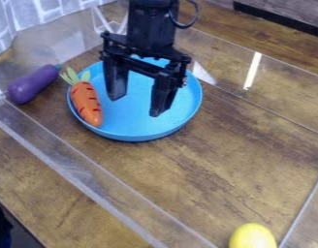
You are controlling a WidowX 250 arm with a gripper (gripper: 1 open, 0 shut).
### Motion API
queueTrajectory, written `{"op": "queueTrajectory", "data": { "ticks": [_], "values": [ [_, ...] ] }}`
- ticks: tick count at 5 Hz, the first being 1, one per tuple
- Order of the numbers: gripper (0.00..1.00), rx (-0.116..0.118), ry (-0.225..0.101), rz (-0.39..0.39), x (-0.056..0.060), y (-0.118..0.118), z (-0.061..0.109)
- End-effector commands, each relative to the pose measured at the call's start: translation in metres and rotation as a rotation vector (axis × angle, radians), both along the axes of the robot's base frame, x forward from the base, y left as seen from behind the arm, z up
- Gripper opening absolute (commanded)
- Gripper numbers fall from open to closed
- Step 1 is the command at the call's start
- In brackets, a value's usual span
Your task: Move the carrot to the right side
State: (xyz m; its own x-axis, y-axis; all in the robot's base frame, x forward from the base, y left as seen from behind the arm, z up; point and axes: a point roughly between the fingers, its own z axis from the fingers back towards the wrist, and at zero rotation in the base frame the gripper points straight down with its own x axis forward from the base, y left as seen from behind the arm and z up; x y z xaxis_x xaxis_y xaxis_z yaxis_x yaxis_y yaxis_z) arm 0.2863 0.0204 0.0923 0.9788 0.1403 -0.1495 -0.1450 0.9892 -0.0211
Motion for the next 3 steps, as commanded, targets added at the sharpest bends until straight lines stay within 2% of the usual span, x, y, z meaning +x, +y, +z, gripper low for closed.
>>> {"op": "queueTrajectory", "data": {
  "ticks": [1, 3],
  "values": [
    [1.00, 0.003, -0.024, 0.075, 0.003, 0.014, 0.003],
    [1.00, 0.003, -0.024, 0.157, 0.004, 0.027, -0.005]
  ]
}}
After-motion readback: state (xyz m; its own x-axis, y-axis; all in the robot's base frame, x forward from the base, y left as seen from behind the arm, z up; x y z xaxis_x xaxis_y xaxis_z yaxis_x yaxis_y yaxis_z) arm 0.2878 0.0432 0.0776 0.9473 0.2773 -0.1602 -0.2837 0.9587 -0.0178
